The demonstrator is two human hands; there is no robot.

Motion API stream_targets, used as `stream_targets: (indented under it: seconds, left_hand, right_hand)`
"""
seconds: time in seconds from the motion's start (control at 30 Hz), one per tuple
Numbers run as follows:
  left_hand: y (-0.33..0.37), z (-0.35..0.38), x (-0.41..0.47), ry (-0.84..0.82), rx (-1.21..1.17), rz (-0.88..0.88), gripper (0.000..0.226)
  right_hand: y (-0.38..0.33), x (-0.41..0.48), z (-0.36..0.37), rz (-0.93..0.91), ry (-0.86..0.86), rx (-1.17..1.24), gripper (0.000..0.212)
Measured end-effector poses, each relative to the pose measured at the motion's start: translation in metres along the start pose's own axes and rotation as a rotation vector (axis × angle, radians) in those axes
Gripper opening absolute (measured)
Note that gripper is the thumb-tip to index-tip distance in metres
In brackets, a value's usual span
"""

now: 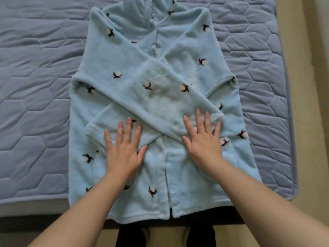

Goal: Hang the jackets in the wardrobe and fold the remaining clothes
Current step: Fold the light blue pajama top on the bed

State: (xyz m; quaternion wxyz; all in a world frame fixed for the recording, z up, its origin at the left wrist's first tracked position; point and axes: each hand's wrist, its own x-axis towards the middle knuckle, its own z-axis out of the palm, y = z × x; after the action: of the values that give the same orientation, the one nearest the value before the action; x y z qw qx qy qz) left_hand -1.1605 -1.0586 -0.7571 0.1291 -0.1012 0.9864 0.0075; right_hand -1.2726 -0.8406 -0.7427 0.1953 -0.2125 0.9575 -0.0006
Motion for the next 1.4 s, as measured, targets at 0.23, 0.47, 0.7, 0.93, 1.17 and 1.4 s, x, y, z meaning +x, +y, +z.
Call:
stream_targets:
  seconds: [0.23, 0.47, 0.7, 0.93, 1.17, 1.4]
  left_hand:
    - [-0.033, 0.005, -0.069, -0.077, -0.120, -0.182, 0.066]
    - [-0.057, -0.013, -0.154, -0.135, -0.764, -0.945, 0.072]
    - [-0.081, 0.006, -0.184, -0.218, -1.376, -1.253, 0.027]
    - [-0.079, -0.003, -0.196, -0.051, -1.921, -1.340, 0.014]
    - [-0.086, -0.029, -0.223, 0.091, -1.856, -1.279, 0.038]
    - [-0.076, -0.060, -0.324, 0.079, -1.797, -1.272, 0.040]
  right_hand:
    - [0.032, -0.046, 0.012, 0.047, -0.111, -0.020, 0.058]
    - [0.106, -0.127, -0.007, 0.749, -0.150, 0.572, 0.067]
    - [0.117, -0.141, -0.023, 0.813, -0.373, 0.958, 0.030]
    - [0.105, -0.182, -0.011, 1.022, -0.198, 1.311, 0.025]
    - [0.091, -0.234, -0.011, 1.033, 0.030, 1.403, 0.019]
    - [0.082, -0.341, -0.016, 1.014, 0.003, 1.458, 0.007]
